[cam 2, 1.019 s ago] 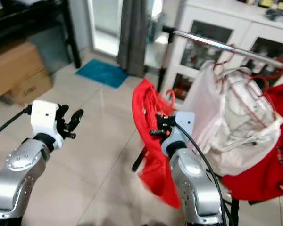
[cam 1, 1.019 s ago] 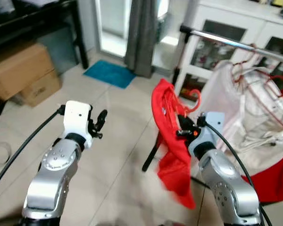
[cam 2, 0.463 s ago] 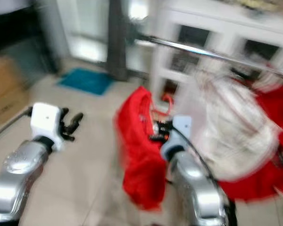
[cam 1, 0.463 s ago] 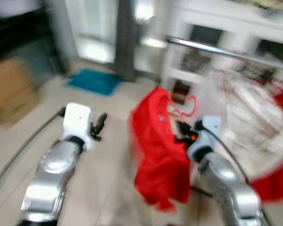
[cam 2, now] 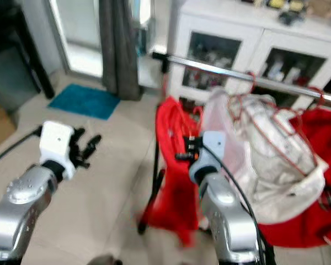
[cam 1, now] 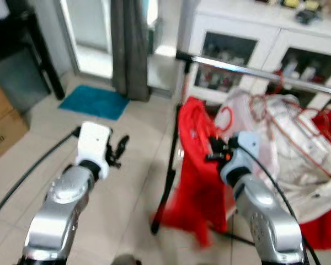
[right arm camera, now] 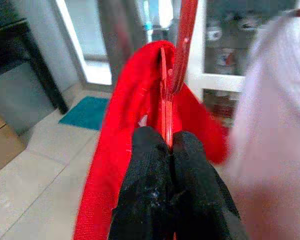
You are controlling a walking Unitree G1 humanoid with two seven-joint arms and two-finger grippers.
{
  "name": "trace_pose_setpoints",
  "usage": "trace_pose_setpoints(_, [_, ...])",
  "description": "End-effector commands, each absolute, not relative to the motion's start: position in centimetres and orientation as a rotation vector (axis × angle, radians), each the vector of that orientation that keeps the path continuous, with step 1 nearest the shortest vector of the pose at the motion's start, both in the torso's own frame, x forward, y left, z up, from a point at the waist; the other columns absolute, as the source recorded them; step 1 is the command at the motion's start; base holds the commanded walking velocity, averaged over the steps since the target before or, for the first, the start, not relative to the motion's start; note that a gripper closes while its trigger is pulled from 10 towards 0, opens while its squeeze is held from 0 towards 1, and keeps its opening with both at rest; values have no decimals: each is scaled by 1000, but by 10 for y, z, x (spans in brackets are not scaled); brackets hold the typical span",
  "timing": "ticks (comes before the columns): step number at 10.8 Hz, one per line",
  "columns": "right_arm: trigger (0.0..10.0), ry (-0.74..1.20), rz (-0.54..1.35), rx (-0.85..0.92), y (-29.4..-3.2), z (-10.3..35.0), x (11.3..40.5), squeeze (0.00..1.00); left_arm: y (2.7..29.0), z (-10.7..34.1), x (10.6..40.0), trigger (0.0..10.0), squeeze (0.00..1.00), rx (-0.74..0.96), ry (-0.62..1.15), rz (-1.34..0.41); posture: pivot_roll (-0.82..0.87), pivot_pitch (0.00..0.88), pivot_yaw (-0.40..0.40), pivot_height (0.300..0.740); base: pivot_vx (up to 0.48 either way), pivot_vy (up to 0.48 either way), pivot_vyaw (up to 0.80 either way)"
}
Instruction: Hang hanger
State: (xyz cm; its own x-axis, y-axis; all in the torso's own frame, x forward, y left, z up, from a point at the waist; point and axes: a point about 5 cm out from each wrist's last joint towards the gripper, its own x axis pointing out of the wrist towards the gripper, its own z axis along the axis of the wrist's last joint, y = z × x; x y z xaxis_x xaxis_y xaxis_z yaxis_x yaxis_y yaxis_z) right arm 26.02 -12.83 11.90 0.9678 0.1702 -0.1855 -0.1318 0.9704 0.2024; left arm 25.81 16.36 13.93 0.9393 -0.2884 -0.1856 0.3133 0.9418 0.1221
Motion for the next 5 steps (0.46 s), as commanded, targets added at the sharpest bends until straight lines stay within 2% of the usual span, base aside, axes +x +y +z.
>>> trace_pose_setpoints(1, [10000, 158, 116, 192, -137, 127, 262, 0, 159, 142, 258, 10000, 0, 155, 158, -341, 92, 34, -47, 740, 375, 0, -800])
trace_pose_setpoints(5, [10000, 121, 49, 221, -140, 130, 258, 0, 156, 139, 256, 10000, 0, 194, 188, -438, 93, 39, -8, 740, 366, 0, 0])
